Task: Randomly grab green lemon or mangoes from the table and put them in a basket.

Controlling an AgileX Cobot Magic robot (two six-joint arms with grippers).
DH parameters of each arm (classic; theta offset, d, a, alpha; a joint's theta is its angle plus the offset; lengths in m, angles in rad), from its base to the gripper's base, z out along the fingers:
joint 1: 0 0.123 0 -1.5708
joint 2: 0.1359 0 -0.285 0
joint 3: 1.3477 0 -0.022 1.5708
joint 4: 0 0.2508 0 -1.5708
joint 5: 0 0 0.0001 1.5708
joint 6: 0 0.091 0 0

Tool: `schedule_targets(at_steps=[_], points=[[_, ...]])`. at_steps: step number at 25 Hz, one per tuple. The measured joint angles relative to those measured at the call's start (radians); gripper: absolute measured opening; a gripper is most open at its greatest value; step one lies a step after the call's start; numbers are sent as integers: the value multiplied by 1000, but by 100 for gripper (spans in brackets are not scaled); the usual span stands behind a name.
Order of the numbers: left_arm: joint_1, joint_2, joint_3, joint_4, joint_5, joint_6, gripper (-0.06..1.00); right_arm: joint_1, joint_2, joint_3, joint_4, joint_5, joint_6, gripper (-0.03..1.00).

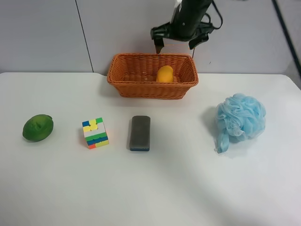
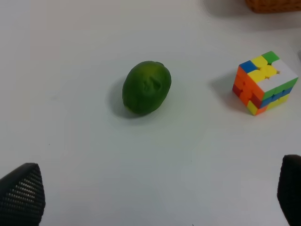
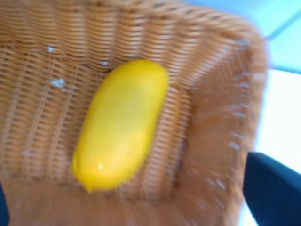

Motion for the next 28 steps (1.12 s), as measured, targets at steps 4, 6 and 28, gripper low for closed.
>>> schedule_targets(at_steps=[4,6,28], points=[[0,0,0,0,0,0,99,0,-140,-1,2,168,-33,99],[0,0,0,0,0,0,99,0,-204,-1,2,250,-75,99],[0,0,0,0,0,0,99,0,-1230,847,100,313,-267,99]])
